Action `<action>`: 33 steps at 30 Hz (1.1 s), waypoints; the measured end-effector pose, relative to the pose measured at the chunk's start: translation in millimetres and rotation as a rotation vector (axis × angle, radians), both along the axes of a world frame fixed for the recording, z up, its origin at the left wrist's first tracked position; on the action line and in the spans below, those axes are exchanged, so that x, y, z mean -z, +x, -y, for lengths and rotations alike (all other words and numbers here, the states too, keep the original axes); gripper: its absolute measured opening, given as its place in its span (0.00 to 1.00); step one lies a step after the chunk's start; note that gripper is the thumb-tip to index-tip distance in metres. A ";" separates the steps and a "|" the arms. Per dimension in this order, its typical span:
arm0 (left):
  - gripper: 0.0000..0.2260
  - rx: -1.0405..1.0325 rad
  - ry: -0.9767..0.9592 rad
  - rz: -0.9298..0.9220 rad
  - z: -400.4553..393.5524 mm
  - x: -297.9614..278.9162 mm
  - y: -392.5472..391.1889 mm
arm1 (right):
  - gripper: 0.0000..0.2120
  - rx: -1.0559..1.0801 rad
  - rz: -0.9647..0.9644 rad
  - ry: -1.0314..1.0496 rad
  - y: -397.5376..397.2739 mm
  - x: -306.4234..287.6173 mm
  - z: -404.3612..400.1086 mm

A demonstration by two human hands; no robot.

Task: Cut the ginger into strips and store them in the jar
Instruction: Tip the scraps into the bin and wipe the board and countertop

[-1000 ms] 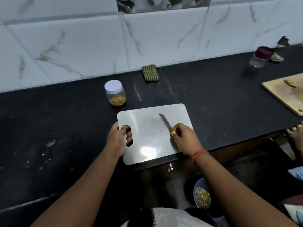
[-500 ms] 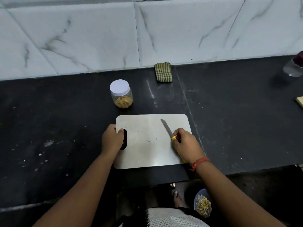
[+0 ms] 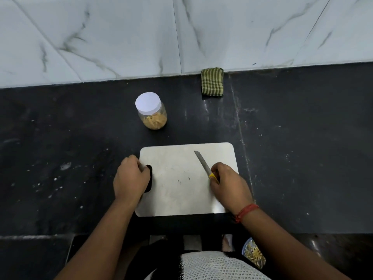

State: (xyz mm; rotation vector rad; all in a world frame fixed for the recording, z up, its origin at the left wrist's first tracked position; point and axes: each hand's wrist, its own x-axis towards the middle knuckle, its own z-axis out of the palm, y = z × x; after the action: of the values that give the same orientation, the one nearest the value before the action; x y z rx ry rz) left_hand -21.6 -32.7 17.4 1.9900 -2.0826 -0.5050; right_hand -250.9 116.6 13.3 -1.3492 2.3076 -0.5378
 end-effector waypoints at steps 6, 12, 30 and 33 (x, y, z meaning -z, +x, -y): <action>0.04 0.149 -0.047 0.000 12.0 5.9 5.5 | 0.02 0.038 -0.037 -0.027 9.3 1.3 1.2; 0.12 0.399 -0.275 -0.007 25.0 23.0 5.3 | 0.03 0.083 0.042 -0.061 6.9 -0.2 13.1; 0.36 0.553 -0.083 0.170 39.8 32.5 -9.2 | 0.06 0.259 0.197 -0.070 -21.5 -7.3 214.5; 0.35 0.542 -0.101 0.152 43.6 32.6 -9.2 | 0.05 0.210 0.156 -0.049 -21.9 -5.5 221.9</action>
State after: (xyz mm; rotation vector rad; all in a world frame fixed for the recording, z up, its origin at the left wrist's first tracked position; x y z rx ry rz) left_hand -30.8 -76.3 -15.2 1.4327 -2.6886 -0.3306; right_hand -272.7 -105.3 18.8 -1.0510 2.3329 -0.7421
